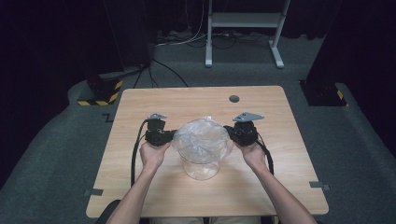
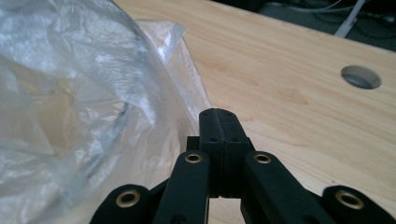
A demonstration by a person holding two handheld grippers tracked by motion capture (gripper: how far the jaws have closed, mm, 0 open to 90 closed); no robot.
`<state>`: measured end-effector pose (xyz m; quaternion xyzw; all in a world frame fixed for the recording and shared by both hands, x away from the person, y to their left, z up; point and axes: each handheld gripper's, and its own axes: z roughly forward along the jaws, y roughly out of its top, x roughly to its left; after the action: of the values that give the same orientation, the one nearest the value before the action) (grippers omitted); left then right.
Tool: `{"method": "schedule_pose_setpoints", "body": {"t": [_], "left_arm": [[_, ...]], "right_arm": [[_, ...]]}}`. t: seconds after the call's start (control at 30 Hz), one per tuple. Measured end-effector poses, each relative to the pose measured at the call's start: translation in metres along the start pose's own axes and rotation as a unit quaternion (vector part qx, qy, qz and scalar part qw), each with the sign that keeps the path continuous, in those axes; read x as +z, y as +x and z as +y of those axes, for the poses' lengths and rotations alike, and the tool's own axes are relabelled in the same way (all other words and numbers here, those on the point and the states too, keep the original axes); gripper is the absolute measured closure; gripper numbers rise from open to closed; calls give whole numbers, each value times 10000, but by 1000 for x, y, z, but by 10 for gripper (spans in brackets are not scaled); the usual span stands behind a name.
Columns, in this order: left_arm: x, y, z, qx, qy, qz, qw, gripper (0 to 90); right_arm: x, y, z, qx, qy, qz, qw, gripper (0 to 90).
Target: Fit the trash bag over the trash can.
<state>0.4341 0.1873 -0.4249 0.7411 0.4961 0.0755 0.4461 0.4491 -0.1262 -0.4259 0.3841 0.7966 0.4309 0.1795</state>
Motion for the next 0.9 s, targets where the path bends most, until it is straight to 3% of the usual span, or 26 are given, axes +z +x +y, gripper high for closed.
{"method": "schedule_pose_setpoints", "body": {"t": [0.07,0.1,0.2,0.27,0.4,0.5,0.7,0.9], "left_arm": [[-3,-8,2,264,-49,95,9996,900],[-3,-8,2,283,-76,114,9995,898],[-6,-4,-1,67,-161,120,9998,807],[-16,-2,-2,-100,-385,118,9991,704],[-38,-2,-4,-257,-813,32,9964,570],[-51,-4,-6,-232,-1035,-62,9943,532],[-56,-14,-10,-81,-963,-310,9948,543],[-55,-16,-13,57,-692,-431,9967,721]], "right_arm": [[-5,0,2,-4,-118,16,9999,896],[-8,0,4,26,-154,39,9999,867],[-13,3,4,22,-118,81,9999,710],[-17,4,4,39,-80,20,10000,633],[-28,2,6,165,-256,-15,9995,560],[-35,2,7,129,-348,-22,9993,521],[-48,9,8,-16,-495,-28,9988,505],[-57,13,4,-102,-525,187,9984,574]]}}
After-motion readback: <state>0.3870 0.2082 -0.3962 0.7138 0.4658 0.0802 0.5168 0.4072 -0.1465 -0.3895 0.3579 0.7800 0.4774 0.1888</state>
